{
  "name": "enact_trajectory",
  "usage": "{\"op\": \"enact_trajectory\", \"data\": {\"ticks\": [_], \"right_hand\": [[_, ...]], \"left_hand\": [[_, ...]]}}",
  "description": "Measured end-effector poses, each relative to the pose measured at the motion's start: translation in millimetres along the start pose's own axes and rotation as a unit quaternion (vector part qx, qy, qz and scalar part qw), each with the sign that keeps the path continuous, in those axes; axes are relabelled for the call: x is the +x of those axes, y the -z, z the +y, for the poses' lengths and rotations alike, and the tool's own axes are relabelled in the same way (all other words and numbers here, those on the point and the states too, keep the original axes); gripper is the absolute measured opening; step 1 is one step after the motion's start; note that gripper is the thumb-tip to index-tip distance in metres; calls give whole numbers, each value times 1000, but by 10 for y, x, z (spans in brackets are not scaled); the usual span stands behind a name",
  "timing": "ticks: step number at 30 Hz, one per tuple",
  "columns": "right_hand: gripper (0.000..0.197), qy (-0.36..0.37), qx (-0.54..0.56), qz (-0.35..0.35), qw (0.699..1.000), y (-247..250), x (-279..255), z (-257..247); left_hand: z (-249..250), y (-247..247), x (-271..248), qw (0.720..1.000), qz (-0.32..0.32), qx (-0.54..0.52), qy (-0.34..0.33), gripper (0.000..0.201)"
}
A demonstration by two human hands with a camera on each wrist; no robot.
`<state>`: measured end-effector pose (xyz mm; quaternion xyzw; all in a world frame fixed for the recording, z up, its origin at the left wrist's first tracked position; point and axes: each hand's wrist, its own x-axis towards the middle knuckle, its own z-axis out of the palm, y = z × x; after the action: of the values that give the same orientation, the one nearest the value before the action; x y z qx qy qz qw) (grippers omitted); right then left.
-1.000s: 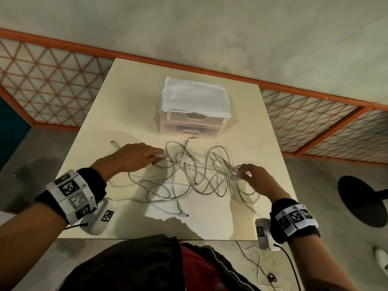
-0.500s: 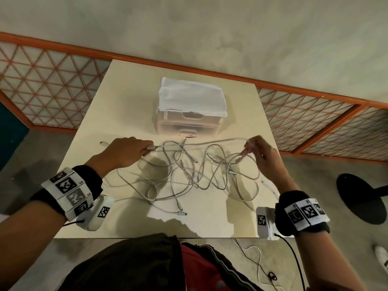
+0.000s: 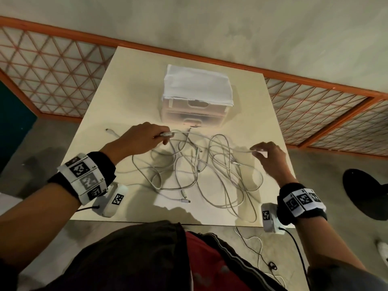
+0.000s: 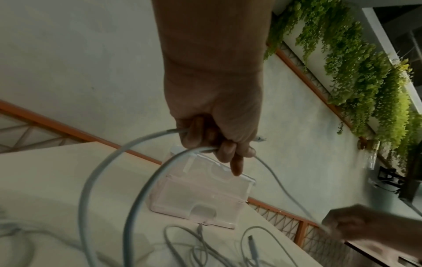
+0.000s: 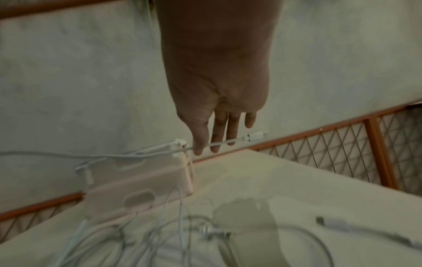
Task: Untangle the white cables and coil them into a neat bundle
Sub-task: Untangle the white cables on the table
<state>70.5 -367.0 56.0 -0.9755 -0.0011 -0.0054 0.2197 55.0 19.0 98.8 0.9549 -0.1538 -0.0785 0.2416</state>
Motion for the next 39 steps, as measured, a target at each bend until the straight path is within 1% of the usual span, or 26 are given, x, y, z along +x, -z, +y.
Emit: {"op": "enact_trajectory", "data": {"ticks": [2, 3, 4, 5, 7, 9, 11, 13, 14, 16, 17, 19, 22, 23, 25, 28, 31, 34, 36, 39], "right_hand": [[29, -7, 7, 2, 1000, -169, -77, -90], [30, 12, 24, 3, 1000, -237, -108, -173], [27, 42, 60, -2, 997, -287, -139, -278], [20, 77, 103, -20, 992, -341, -177, -399], [9, 136, 142, -98, 976, -431, -265, -650], [8, 163, 145, -213, 952, -561, -340, -850], [14, 181, 138, -320, 920, -714, -415, -970], [14, 207, 110, -385, 892, -861, -484, -1053], [15, 217, 97, -406, 882, -926, -519, -1075], [24, 240, 67, -431, 867, -1058, -566, -1094], [27, 257, 40, -427, 866, -1118, -587, -1096], [27, 286, -7, -405, 869, -1209, -597, -1101], [14, 306, -11, -384, 871, -1169, -534, -1175], [12, 305, -3, -381, 873, -1109, -486, -1208], [14, 291, 34, -375, 880, -934, -371, -1305], [12, 222, 149, -365, 892, -522, -209, -1529], [18, 226, 200, -348, 888, -126, -115, -1785], [20, 225, 266, -315, 883, 88, -47, -1931], [22, 215, 313, -266, 886, 158, 2, -1964], [21, 204, 370, -200, 884, 264, 32, -2007]], "left_hand": [[69, -31, 67, 1000, 21, -19, 0, 24], [88, -48, 102, 999, 30, -24, 5, 24], [102, -57, 139, 999, 34, -27, 11, 23], [107, -69, 164, 999, 33, -29, 19, 23], [121, -78, 203, 999, 29, -30, 29, 24], [126, -77, 213, 998, 28, -41, 39, 24], [109, -81, 202, 997, 30, -54, 49, 23], [83, -88, 171, 995, 28, -78, 57, 22], [78, -94, 154, 994, 26, -94, 57, 23], [72, -100, 112, 991, 21, -119, 52, 25], [73, -102, 96, 991, 20, -126, 50, 24], [60, -104, 77, 990, 20, -134, 46, 22], [34, -106, 69, 988, 18, -149, 35, 18], [32, -107, 73, 987, 18, -156, 32, 18], [25, -108, 78, 985, 27, -170, 30, 19], [21, -97, 97, 979, 60, -194, 21, 23], [64, -37, 123, 973, 91, -211, 11, 21], [179, 69, 149, 966, 106, -236, -27, 14], [281, 156, 153, 950, 107, -290, -39, 14], [425, 270, 128, 915, 93, -388, -64, 19]]}}
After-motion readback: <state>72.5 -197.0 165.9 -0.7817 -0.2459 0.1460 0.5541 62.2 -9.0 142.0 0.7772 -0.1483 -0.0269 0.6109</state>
